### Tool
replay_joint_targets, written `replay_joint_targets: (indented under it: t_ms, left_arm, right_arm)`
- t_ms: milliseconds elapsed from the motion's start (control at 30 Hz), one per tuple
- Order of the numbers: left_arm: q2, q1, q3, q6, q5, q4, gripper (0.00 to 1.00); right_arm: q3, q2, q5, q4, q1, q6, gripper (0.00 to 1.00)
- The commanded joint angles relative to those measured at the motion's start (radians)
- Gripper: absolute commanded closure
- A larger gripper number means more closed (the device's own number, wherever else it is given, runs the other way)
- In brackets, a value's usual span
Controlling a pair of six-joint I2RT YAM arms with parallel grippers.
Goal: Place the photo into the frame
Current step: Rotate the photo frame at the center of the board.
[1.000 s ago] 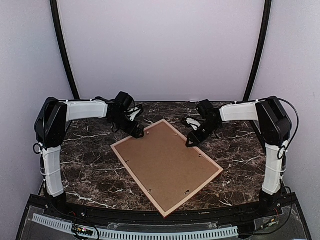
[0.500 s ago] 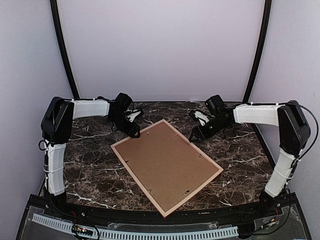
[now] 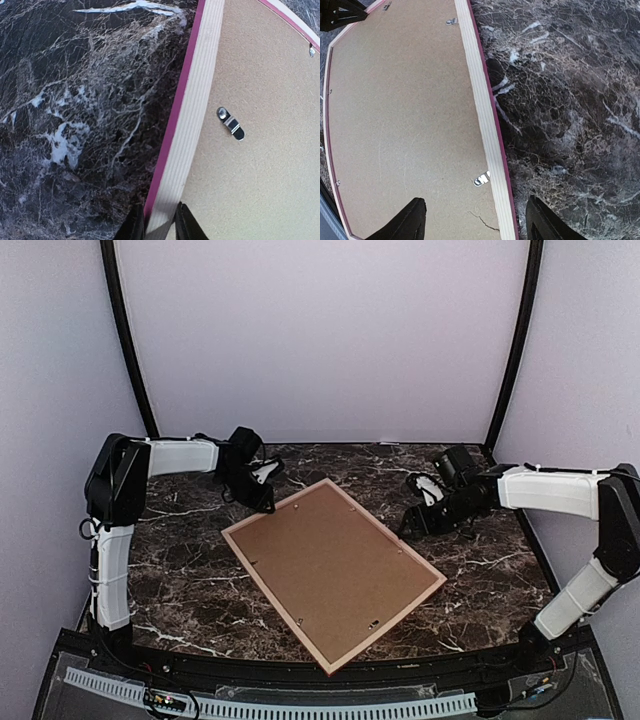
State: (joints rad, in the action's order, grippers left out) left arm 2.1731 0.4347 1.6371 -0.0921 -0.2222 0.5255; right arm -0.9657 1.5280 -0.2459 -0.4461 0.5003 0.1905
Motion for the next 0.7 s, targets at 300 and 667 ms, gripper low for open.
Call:
replay_joint_targets:
  t_ms: [300, 667]
  left_arm:
    - [-0.132, -0.014, -0.274, 0.298, 0.167, -0.096, 0.88]
    - [-0.406, 0.055, -0.693, 0.601, 0.120, -0.275, 0.79]
  right_arm:
    - [0.080, -0.106, 0.100, -0.044, -0.017, 0.190, 0.26]
    - [0.155, -0.051, 0.137, 0.014, -0.024, 0.289, 0.24]
